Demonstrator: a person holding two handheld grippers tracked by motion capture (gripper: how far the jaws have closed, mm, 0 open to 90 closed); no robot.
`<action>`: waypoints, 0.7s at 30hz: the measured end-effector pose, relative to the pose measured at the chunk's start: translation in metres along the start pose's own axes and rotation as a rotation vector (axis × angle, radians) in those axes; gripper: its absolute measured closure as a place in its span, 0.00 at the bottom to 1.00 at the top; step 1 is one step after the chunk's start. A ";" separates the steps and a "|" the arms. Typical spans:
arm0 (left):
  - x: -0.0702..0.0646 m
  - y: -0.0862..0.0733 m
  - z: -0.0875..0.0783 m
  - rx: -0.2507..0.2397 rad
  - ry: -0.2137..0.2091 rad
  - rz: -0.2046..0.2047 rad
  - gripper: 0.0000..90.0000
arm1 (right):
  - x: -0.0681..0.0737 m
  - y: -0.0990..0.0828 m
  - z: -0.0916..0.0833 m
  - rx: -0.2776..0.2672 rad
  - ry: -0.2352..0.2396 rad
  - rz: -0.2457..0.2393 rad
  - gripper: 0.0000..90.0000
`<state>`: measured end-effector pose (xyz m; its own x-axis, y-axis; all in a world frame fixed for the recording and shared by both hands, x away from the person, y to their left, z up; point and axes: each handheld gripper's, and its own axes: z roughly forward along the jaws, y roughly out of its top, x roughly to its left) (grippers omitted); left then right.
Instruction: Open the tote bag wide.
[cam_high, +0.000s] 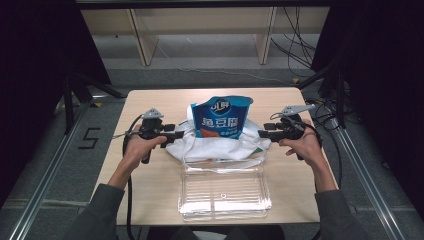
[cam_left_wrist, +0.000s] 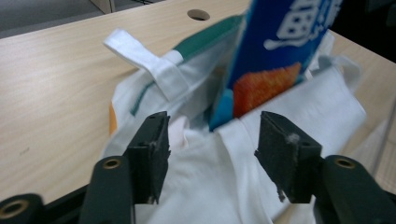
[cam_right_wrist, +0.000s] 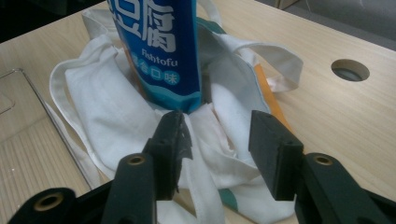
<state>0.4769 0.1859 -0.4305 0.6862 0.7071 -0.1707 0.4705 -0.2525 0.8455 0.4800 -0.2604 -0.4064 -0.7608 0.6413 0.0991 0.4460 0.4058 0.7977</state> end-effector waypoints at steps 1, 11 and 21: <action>-0.003 -0.005 -0.004 0.003 -0.004 -0.002 0.47 | 0.000 0.000 0.000 0.000 0.000 0.000 0.60; -0.021 -0.046 -0.038 -0.014 0.025 -0.031 0.32 | 0.016 0.017 -0.007 0.005 -0.037 -0.074 0.48; -0.032 -0.090 -0.054 0.015 0.116 -0.030 0.27 | 0.019 0.036 -0.011 0.060 -0.047 -0.113 0.36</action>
<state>0.3828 0.2212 -0.4740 0.6036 0.7858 -0.1351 0.4984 -0.2395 0.8332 0.4762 -0.2414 -0.3694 -0.7854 0.6188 -0.0182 0.3874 0.5143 0.7652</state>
